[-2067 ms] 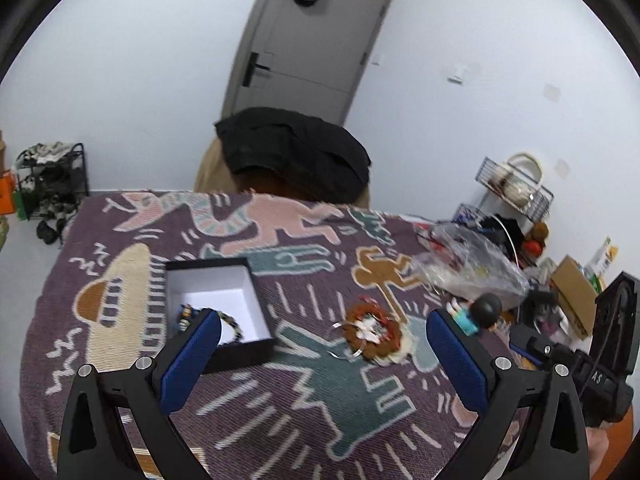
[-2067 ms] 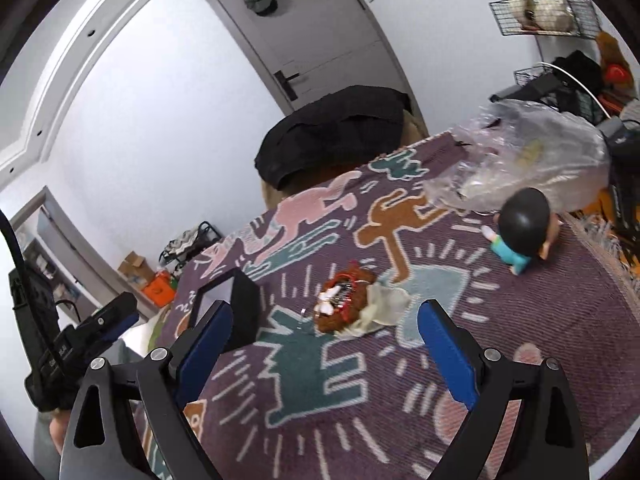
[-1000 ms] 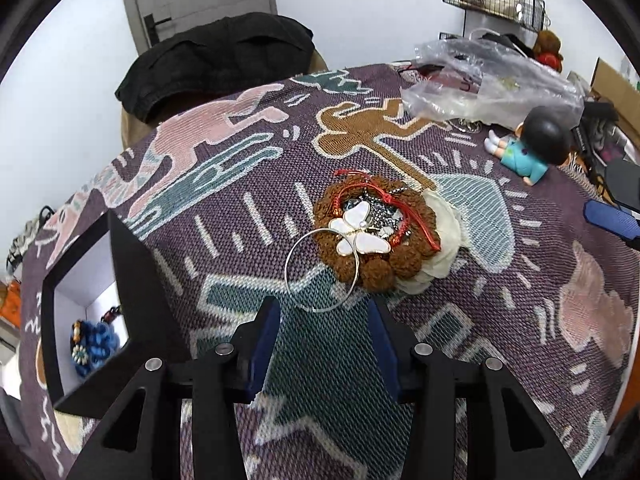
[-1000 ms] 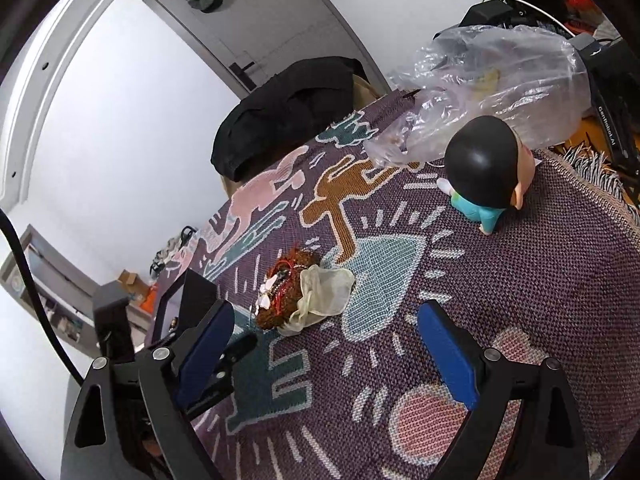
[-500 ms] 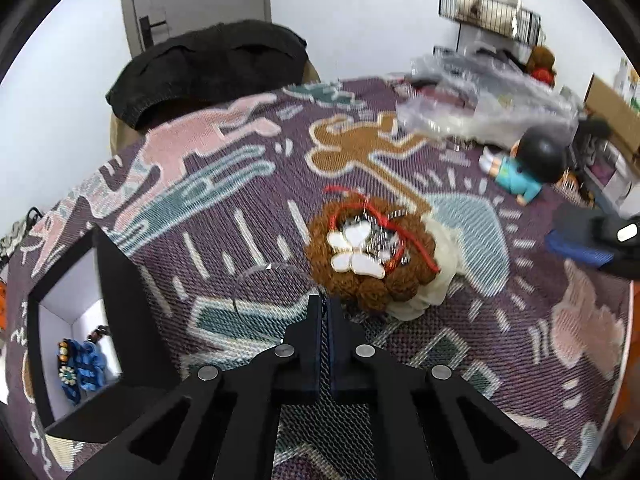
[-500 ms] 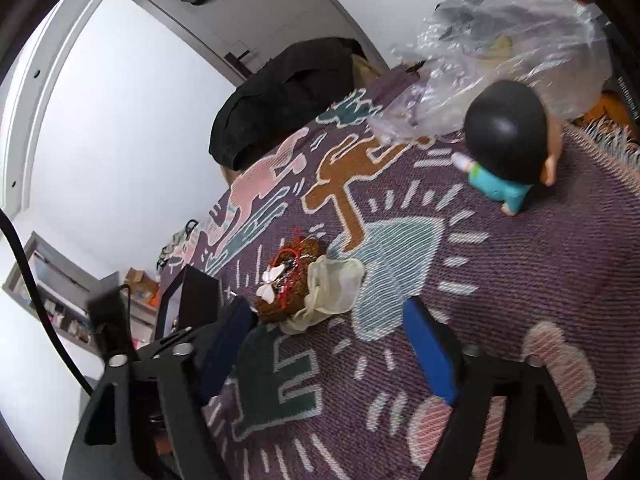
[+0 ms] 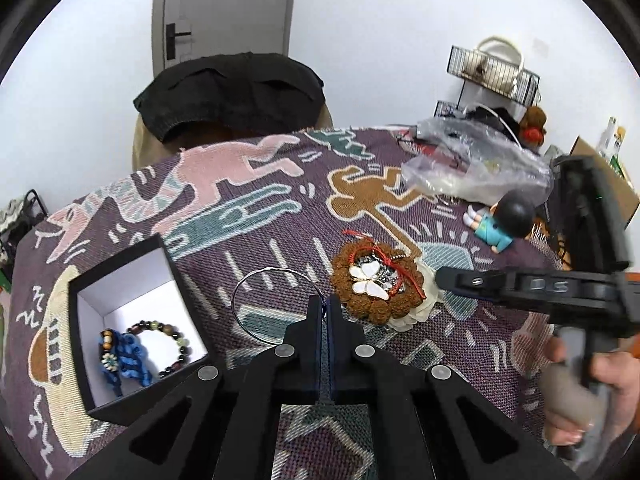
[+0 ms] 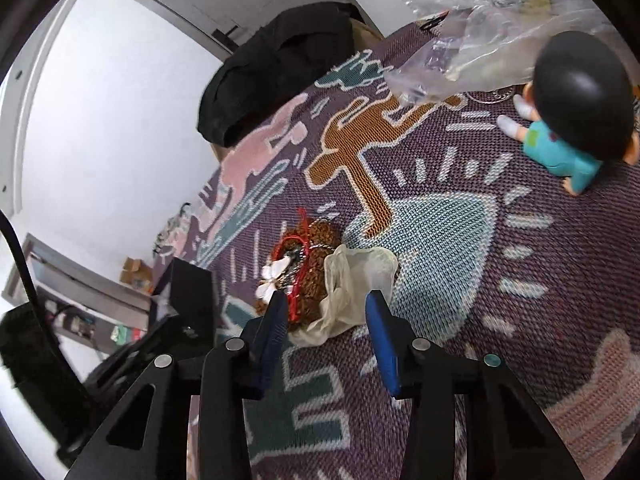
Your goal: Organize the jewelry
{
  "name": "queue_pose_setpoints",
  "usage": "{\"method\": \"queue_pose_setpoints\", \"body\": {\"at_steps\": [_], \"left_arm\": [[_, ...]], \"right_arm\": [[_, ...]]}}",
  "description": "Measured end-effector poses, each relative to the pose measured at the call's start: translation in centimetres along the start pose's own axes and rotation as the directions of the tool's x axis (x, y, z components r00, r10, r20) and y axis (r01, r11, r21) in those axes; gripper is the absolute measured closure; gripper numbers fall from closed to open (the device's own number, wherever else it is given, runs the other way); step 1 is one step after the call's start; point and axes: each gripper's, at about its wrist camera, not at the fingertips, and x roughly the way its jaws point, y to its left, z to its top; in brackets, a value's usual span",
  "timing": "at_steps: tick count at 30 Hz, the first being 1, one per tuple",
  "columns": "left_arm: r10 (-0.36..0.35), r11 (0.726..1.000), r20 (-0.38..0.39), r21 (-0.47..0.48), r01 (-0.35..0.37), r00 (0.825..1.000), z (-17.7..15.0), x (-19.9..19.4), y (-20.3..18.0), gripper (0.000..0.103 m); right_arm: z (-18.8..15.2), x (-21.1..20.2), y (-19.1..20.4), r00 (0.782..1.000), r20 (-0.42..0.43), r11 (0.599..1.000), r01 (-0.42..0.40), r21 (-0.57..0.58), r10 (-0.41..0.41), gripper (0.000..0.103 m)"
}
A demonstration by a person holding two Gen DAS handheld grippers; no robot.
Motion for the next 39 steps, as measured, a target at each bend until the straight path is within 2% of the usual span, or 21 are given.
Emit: {"method": "queue_pose_setpoints", "body": {"at_steps": [1, 2, 3, 4, 8, 16, 25, 28, 30, 31, 32, 34, 36, 39], "left_arm": [[-0.001, 1.0, 0.006, -0.006, 0.002, 1.0, 0.0, -0.3, 0.2, 0.101], [-0.004, 1.0, 0.013, -0.013, 0.004, 1.0, 0.0, -0.7, 0.6, 0.101], [-0.005, 1.0, 0.023, -0.021, 0.006, 1.0, 0.0, -1.1, 0.9, 0.101], [-0.006, 1.0, 0.03, -0.027, 0.006, 1.0, 0.0, -1.5, 1.2, 0.101], [-0.002, 0.999, 0.065, -0.054, 0.005, 0.998, 0.2, -3.0, 2.6, 0.101], [0.023, 0.993, 0.107, -0.116, -0.011, 0.994, 0.1, -5.2, 5.3, 0.101], [0.053, 0.979, 0.122, -0.202, -0.028, 0.991, 0.0, -6.6, 8.6, 0.101], [0.046, 0.972, 0.096, -0.233, -0.023, 0.994, 0.2, -6.4, 9.8, 0.099], [0.027, 0.967, 0.077, -0.255, -0.006, 0.997, 0.1, -6.1, 10.4, 0.088], [0.019, 0.964, 0.07, -0.266, 0.001, 0.997, 0.1, -6.0, 10.7, 0.069], [0.017, 0.96, 0.07, -0.279, 0.003, 0.997, -0.1, -6.1, 11.0, 0.04], [0.034, 0.954, 0.118, -0.3, 0.003, 0.992, -0.5, -7.1, 11.6, 0.012], [0.045, 0.951, 0.164, -0.308, 0.008, 0.985, -0.9, -8.3, 12.0, 0.01], [0.059, 0.944, 0.164, -0.331, -0.001, 0.985, -1.2, -9.3, 13.2, 0.01]], "right_arm": [[0.1, 0.4, -0.2, 1.0, -0.001, 1.0, 0.009, 0.008, -0.008, 0.061], [0.2, 0.8, -0.4, 1.0, -0.005, 1.0, 0.007, 0.015, -0.007, 0.072], [0.2, 1.4, -0.6, 1.0, -0.016, 1.0, -0.007, 0.021, 0.007, 0.094], [0.2, 1.7, -0.7, 1.0, -0.021, 1.0, -0.013, 0.025, 0.014, 0.099], [0.1, 0.7, 0.0, 0.999, 0.035, 1.0, -0.022, -0.004, 0.022, 0.099], [1.2, -3.9, 4.0, 0.989, 0.132, 0.995, -0.056, -0.084, 0.067, 0.1], [2.1, -8.1, 8.8, 0.974, 0.203, 0.98, -0.062, -0.189, 0.101, 0.1], [2.2, -8.8, 10.3, 0.97, 0.213, 0.974, -0.066, -0.218, 0.114, 0.1], [2.1, -9.0, 11.4, 0.969, 0.215, 0.968, -0.068, -0.24, 0.122, 0.1], [2.0, -9.1, 11.8, 0.969, 0.213, 0.966, -0.07, -0.247, 0.124, 0.1], [2.0, -9.0, 12.3, 0.97, 0.21, 0.964, -0.07, -0.257, 0.127, 0.1], [1.8, -8.5, 13.2, 0.971, 0.202, 0.96, -0.07, -0.273, 0.128, 0.1], [1.6, -7.9, 13.9, 0.973, 0.191, 0.956, -0.072, -0.285, 0.13, 0.1], [1.4, -6.7, 15.2, 0.977, 0.164, 0.951, -0.086, -0.298, 0.139, 0.1]]}}
